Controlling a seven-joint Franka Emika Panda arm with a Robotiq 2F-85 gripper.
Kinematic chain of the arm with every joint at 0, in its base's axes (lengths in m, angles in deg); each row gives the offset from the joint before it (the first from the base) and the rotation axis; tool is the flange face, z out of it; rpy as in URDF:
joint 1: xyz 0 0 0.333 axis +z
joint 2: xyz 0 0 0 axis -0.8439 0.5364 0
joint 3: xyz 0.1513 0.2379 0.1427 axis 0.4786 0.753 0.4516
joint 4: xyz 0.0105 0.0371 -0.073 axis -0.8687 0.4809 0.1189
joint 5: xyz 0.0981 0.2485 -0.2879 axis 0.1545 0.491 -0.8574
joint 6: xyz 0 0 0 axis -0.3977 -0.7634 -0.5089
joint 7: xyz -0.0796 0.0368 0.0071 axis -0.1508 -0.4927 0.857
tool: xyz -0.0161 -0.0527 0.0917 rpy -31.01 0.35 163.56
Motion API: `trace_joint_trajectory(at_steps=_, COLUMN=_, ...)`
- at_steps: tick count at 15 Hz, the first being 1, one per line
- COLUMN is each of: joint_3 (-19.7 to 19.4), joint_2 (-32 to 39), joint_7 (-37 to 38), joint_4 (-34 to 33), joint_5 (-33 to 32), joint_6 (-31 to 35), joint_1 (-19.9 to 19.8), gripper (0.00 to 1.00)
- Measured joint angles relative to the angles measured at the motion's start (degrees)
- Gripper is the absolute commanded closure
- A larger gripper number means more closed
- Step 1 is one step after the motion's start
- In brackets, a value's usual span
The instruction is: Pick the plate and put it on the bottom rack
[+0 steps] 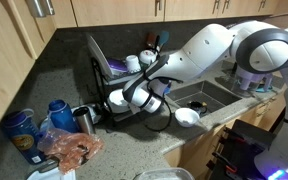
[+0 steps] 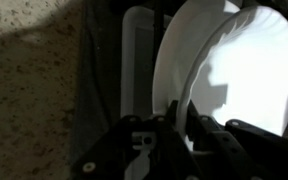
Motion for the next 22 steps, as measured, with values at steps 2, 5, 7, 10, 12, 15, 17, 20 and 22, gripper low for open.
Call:
trace_joint_trajectory(at_steps=2, joint_3=-3.4, joint_2=-0.1, joint_7=1.7, joint_4=0.2, joint_5=-0.4, joint_6=-2.8, joint_1=2.2, gripper=0.98)
trace_joint_trajectory(at_steps=5, joint_3=-11.1, joint_2=0.0, joint_7=9.4, joint_4=1.7, joint_5=-5.8, joint_6=-9.1, joint_1=7.2, gripper=0.98)
trace_joint_trajectory(at_steps=7, joint_3=-17.6, joint_2=0.1, joint_7=17.6, joint_4=2.4, joint_5=-12.4, joint_6=-14.9, joint_1=11.5, gripper=0.98)
trace_joint_trajectory(at_steps=10, joint_3=-26.1, joint_2=0.3, joint_7=29.6, joint_4=1.4, joint_5=-22.3, joint_6=-23.5, joint_1=17.4, gripper=0.98)
trace_joint_trajectory(at_steps=12, joint_3=-29.8, joint_2=0.4, joint_7=35.7, joint_4=0.1, joint_5=-26.8, joint_6=-27.7, joint_1=20.0, gripper=0.98)
trace_joint_trajectory(at_steps=15, joint_3=-31.7, joint_2=0.6, joint_7=42.2, joint_4=-2.0, joint_5=-33.5, joint_6=-31.2, joint_1=20.2, gripper=0.98)
trace_joint_trajectory(at_steps=17, joint_3=-29.1, joint_2=0.2, joint_7=48.8, joint_4=-3.2, joint_5=-42.2, joint_6=-31.2, joint_1=17.5, gripper=0.98)
trace_joint_trajectory(at_steps=20, joint_3=-24.6, joint_2=-1.1, joint_7=56.5, joint_4=-4.0, joint_5=-53.7, joint_6=-31.2, joint_1=13.1, gripper=0.98)
trace_joint_trajectory(at_steps=22, joint_3=-21.6, joint_2=-1.8, joint_7=60.8, joint_4=-4.5, joint_5=-60.0, joint_6=-31.2, joint_1=10.3, gripper=0.98)
